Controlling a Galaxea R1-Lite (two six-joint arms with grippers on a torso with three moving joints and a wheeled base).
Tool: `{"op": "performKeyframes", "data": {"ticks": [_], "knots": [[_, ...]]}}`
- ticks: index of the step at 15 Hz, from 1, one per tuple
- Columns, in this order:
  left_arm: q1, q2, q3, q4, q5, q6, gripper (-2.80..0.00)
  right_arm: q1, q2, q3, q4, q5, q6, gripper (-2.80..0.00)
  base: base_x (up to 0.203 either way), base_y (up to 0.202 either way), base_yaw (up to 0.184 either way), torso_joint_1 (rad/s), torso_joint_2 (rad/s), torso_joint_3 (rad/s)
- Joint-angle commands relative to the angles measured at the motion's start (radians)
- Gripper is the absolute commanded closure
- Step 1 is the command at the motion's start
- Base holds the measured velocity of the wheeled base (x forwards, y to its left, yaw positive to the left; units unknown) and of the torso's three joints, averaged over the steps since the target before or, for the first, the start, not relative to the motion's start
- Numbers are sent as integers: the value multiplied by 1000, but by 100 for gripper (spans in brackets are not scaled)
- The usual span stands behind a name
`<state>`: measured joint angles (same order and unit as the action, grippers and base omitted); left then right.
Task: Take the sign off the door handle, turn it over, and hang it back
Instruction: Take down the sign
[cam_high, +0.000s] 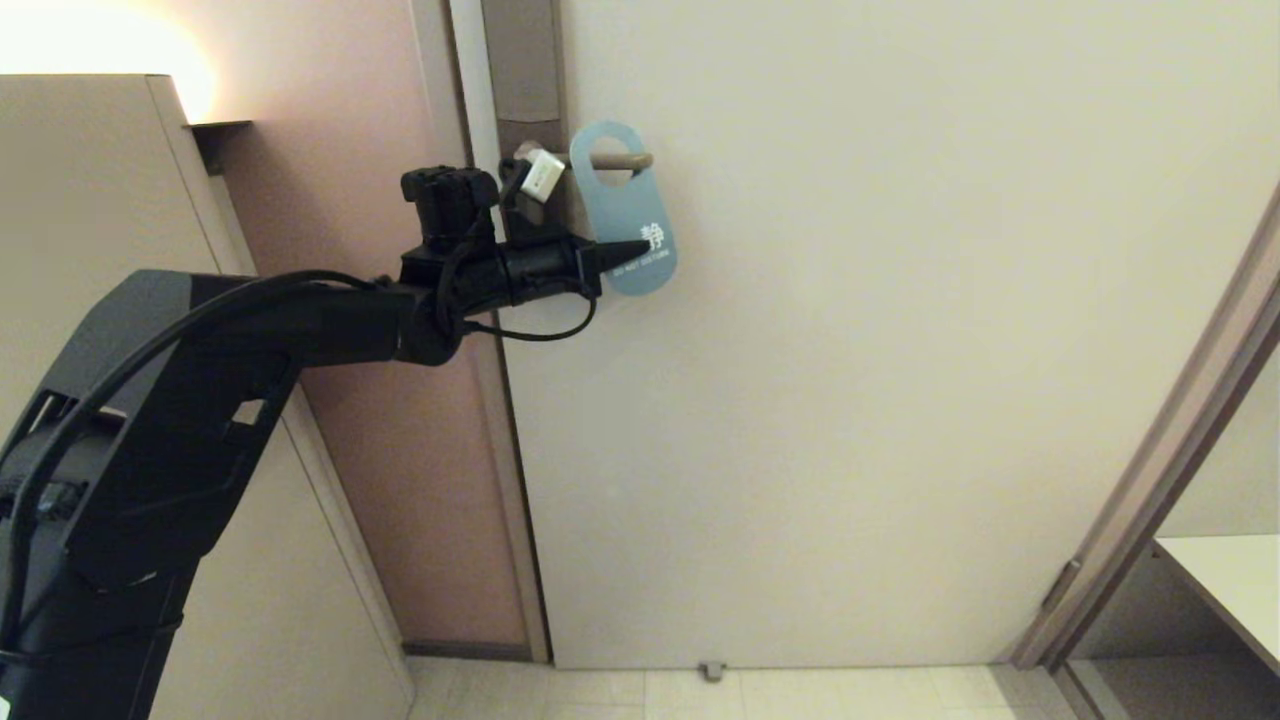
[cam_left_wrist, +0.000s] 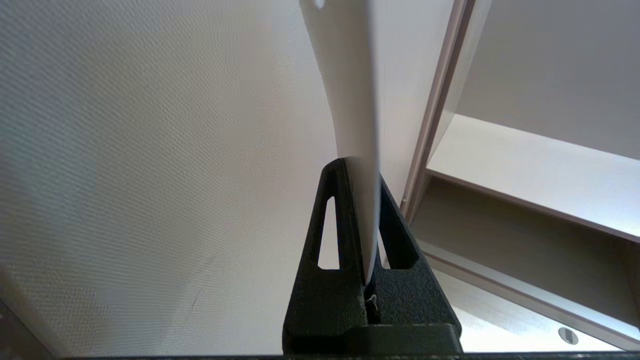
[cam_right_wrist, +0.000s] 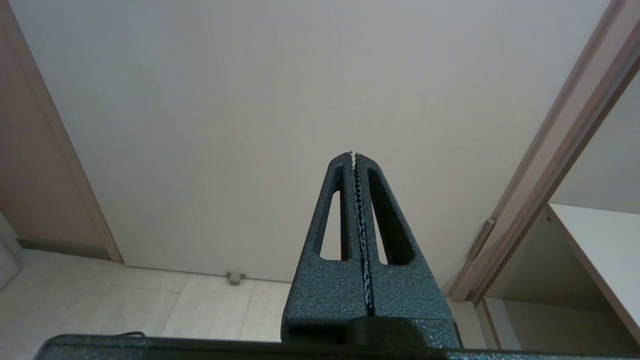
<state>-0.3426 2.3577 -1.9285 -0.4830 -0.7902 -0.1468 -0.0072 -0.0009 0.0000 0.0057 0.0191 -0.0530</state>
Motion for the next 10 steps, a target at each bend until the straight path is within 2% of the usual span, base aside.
{"op": "performKeyframes", "data": {"ticks": [1, 10], "knots": [[-4, -10, 0, -3, -4, 0, 0, 0, 1, 0, 0, 1, -1, 0, 0, 0, 0, 0, 0, 0], [-26, -22, 0, 3, -3, 1, 0, 0, 1, 0, 0, 1, -1, 0, 0, 0, 0, 0, 0, 0]]}}
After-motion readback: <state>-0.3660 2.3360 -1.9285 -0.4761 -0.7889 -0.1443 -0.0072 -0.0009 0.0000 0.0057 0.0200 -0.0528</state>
